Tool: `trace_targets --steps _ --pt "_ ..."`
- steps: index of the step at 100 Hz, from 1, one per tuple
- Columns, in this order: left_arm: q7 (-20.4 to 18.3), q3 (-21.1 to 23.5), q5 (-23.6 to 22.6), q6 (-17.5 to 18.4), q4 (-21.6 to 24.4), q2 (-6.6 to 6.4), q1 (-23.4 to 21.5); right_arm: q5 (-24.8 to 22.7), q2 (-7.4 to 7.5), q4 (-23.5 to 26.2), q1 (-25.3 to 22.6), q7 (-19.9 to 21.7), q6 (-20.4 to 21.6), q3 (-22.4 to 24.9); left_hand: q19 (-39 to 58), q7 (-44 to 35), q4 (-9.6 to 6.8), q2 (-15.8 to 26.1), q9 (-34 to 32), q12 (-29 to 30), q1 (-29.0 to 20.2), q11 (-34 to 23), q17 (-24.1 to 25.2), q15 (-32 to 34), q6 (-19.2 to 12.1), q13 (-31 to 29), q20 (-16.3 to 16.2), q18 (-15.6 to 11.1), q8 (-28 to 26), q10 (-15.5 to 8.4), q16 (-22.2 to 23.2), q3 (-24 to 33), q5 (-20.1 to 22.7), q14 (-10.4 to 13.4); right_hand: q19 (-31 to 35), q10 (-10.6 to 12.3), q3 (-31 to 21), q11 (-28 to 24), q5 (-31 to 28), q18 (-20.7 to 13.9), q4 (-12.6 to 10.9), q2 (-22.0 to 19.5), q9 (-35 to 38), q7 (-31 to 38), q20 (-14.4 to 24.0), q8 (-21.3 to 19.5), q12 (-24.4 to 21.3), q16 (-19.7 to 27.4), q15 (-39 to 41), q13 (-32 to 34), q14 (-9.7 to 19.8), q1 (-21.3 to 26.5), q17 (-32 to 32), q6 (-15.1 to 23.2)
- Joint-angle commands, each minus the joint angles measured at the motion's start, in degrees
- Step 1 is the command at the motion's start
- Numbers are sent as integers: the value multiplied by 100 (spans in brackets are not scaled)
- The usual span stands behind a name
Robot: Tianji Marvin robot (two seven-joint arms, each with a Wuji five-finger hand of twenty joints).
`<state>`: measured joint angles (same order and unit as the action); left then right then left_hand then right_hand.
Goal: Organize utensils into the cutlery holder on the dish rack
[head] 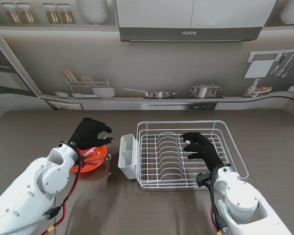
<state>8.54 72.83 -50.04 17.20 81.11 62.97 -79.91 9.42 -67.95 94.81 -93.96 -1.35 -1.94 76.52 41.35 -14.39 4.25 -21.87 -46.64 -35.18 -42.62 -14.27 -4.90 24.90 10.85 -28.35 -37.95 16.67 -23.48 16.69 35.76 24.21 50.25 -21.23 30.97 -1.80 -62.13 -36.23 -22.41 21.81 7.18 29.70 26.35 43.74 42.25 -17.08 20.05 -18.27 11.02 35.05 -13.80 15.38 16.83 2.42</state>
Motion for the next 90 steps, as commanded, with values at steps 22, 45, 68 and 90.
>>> trace_targets --steps 22,45,68,90 --pt "-374 544 -349 -338 283 -206 -595 22 -19 29 -38 95 -6 -30 419 201 -109 -255 64 30 -26 153 34 70 325 9 -188 31 127 -70 86 449 -267 126 -63 -23 34 -6 -51 -7 -116 -71 29 -3 77 112 -23 20 -31 105 19 -140 30 25" --pt "-664 607 -653 -494 205 -290 -628 28 -20 34 -40 92 -13 -32 614 433 -47 -644 333 126 -44 202 71 148 392 83 -245 -77 310 -116 147 1151 -683 231 -61 -18 35 -3 -52 -11 -116 -63 34 1 78 111 -23 19 -27 113 20 -137 32 28" --pt "-851 413 -775 -613 -146 -348 -382 37 -25 34 -35 79 -15 -26 849 286 26 -791 328 -305 70 -142 78 421 350 92 -350 -109 248 -172 363 1377 -636 238 -63 -25 35 -11 -62 -11 -117 -67 59 4 78 109 -20 19 -26 117 22 -134 28 28" --pt "-614 128 -784 -670 -619 -349 -74 42 -25 31 -30 80 -27 -14 976 205 47 -823 279 -471 116 -273 47 569 327 34 -385 -85 152 -170 439 1390 -536 196 -61 -40 36 2 -63 -6 -116 -66 68 0 80 111 -25 18 -27 122 15 -137 31 25"
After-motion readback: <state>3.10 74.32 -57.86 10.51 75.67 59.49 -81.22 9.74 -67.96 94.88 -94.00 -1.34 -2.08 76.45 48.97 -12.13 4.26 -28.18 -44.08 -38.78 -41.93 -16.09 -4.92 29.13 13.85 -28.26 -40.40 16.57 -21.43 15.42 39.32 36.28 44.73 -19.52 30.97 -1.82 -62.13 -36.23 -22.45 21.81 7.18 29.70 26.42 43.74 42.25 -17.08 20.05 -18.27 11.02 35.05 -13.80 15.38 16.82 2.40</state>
